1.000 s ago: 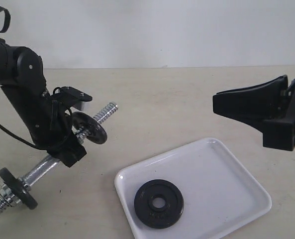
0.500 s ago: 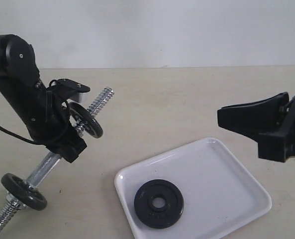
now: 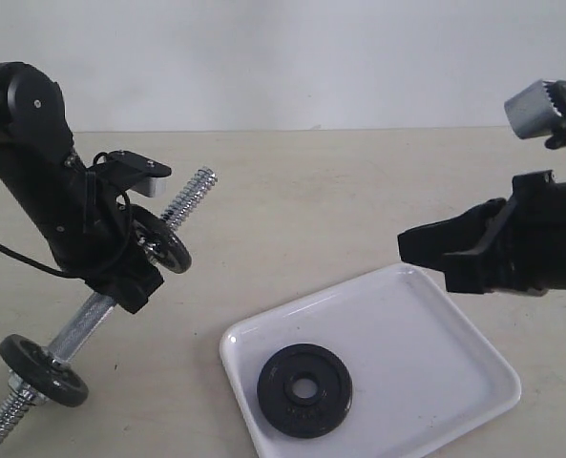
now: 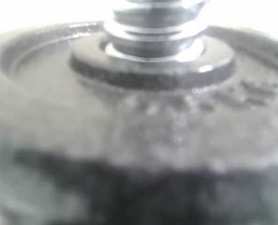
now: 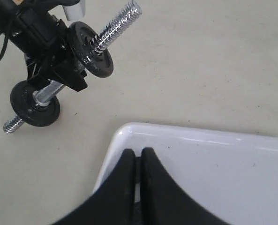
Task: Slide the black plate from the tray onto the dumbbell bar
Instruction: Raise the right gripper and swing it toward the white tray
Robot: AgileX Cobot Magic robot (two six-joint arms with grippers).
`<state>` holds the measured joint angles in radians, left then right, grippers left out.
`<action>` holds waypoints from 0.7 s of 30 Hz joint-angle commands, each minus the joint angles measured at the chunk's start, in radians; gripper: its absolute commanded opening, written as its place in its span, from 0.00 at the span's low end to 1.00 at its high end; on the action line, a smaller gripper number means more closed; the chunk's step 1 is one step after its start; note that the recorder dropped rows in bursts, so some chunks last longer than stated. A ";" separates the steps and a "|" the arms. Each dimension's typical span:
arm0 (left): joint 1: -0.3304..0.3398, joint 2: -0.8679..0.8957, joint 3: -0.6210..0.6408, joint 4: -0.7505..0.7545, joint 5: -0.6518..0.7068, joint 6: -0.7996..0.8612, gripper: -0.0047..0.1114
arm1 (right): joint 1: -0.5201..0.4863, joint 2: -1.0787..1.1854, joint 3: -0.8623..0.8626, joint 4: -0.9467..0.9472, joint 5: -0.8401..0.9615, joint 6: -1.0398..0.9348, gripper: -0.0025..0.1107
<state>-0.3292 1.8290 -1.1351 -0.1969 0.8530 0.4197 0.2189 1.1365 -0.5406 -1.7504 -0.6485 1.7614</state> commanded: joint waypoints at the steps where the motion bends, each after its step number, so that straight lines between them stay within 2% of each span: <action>1: -0.006 -0.059 -0.022 -0.031 0.007 0.001 0.08 | 0.000 0.012 -0.035 0.006 0.060 -0.025 0.02; 5: -0.006 -0.059 -0.022 -0.031 0.007 0.001 0.08 | 0.000 0.012 -0.051 0.006 0.095 0.053 0.02; 12: -0.006 -0.059 -0.022 -0.031 0.007 0.001 0.08 | 0.000 0.012 -0.093 0.006 0.118 0.334 0.02; 17: -0.006 -0.059 -0.022 -0.031 0.007 0.001 0.08 | 0.000 0.012 -0.127 0.010 0.096 0.334 0.02; 21: -0.006 -0.059 -0.022 -0.036 0.010 0.001 0.08 | 0.000 0.012 -0.130 0.121 0.107 0.334 0.02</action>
<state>-0.3292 1.8290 -1.1351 -0.1969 0.8530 0.4197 0.2189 1.1495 -0.6640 -1.6921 -0.5494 2.0953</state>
